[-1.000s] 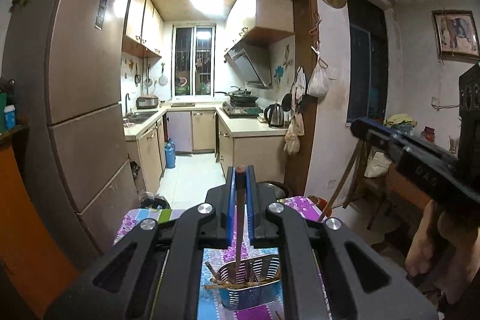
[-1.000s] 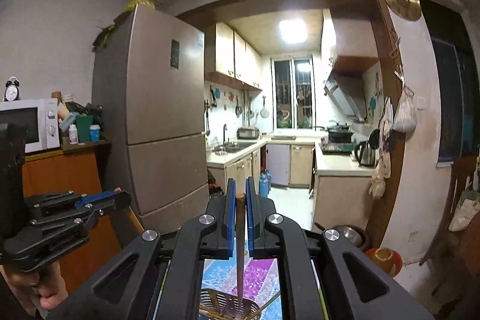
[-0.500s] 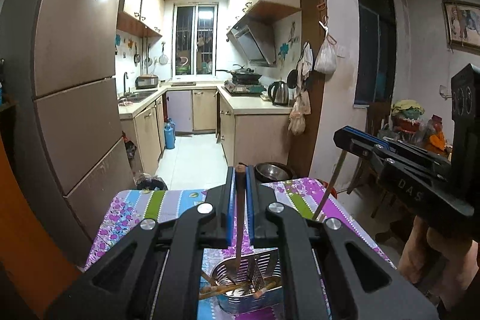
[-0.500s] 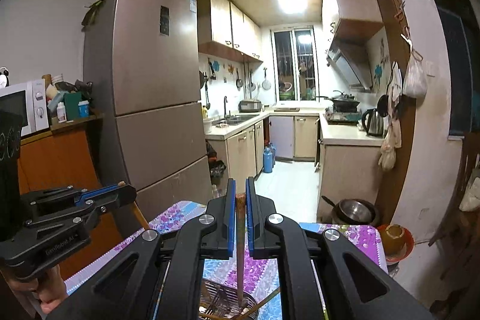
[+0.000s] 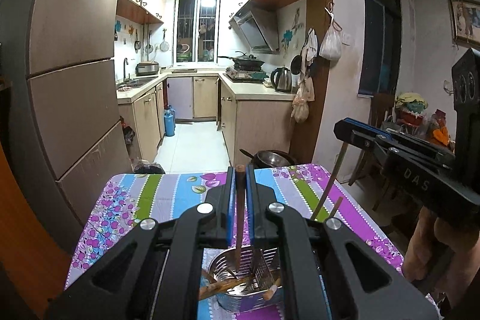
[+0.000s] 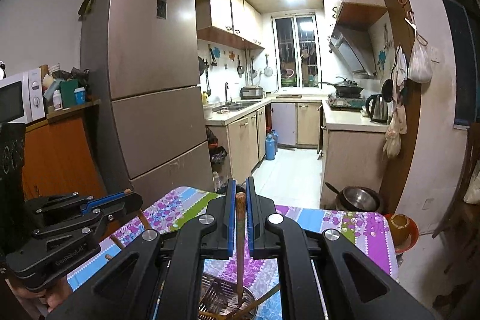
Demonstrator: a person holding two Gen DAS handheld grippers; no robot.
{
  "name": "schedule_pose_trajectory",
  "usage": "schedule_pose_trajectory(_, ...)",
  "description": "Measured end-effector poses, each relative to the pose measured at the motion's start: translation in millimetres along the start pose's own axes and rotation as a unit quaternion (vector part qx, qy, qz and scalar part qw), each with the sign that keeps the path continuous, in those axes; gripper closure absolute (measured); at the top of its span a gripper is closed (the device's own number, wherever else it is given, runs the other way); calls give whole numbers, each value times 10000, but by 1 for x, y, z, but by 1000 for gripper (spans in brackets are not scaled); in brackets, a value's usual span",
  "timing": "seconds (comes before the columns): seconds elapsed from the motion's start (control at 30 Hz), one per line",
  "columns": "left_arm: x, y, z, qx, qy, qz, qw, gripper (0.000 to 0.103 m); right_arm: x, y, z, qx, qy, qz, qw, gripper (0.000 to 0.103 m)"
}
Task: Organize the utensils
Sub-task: 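Lower the chopsticks into the holder and open both tools, then move both tools back to the remaining chopsticks on the table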
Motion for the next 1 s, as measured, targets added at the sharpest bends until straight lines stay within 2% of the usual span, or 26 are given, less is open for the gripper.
schedule_pose_trajectory(0.3,6,-1,4,65,64,-23,10000,97,9,-3,-10,-136,-40,-27,9999,94)
schedule_pose_trajectory(0.37,16,2,3,73,63,-98,9999,97,18,0,-11,-175,-67,-111,9998,88)
schedule_pose_trajectory(0.47,43,3,0,52,-8,-274,9996,96,45,6,-15,-235,-76,-323,9992,85)
schedule_pose_trajectory(0.5,53,0,-1,44,-25,-320,9995,88,57,6,-16,-260,-76,-401,9988,85)
schedule_pose_trajectory(0.53,72,-6,-2,-18,-56,-433,9990,73,73,5,-16,-294,-67,-481,9984,84)
schedule_pose_trajectory(0.6,97,-20,-3,-171,11,-584,9981,58,101,0,-15,-306,-91,-596,9977,84)
schedule_pose_trajectory(0.63,110,-32,-3,-254,24,-597,9979,57,120,-7,-14,-331,-69,-683,9971,84)
schedule_pose_trajectory(0.73,139,-75,3,-308,-3,-438,9986,57,175,-45,-1,-296,-42,-739,9968,84)
schedule_pose_trajectory(0.77,146,-89,6,-349,13,-355,9988,57,193,-70,8,-265,-53,-652,9975,84)
schedule_pose_trajectory(0.93,175,-152,33,-328,247,67,9991,57,241,-191,48,-345,-46,86,9994,84)
schedule_pose_trajectory(0.97,181,-163,40,-325,330,127,9988,57,248,-223,56,-464,-73,308,9984,84)
schedule_pose_trajectory(1.0,186,-174,47,-322,412,182,9985,57,251,-242,62,-574,-70,450,9973,84)
Point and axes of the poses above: each gripper's, at about its wrist camera, not at the fingertips, and x roughly against the way its jaws point, z to its left, y to its top, the point moved 5 cm from there along -x, roughly the way its jaws point, and after that the axes turned 8 degrees about -z, right-handed, at the moved point
